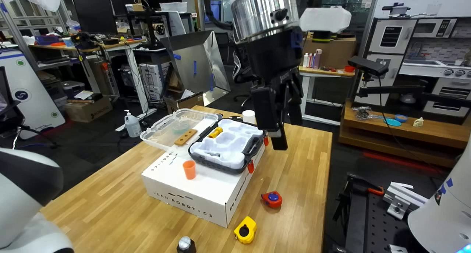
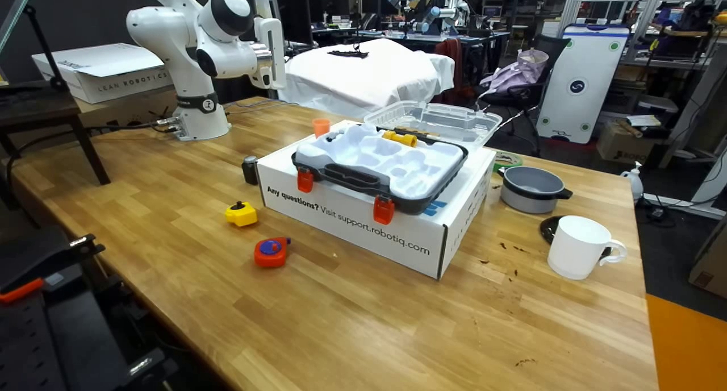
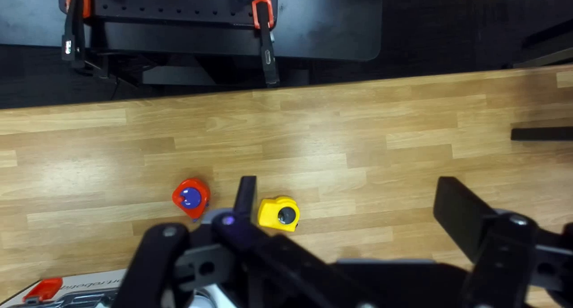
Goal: Put the orange cup in the toolbox
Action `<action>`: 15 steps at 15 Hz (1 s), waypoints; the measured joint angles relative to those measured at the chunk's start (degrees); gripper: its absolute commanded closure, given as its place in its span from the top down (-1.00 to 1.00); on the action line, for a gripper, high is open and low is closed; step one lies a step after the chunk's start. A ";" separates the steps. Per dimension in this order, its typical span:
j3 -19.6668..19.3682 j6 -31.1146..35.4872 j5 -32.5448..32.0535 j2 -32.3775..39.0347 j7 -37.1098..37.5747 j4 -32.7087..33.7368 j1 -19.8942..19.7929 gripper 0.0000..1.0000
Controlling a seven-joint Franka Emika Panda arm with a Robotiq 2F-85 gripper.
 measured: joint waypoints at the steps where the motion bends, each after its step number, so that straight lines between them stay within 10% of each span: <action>1: -0.46 0.21 -1.13 1.14 -0.01 1.15 -0.23 1.00; 8: -2.60 -0.33 -7.37 18.80 -0.02 20.83 -0.93 1.00; 15: -2.58 -2.19 -7.50 20.94 -0.01 23.37 -0.74 1.00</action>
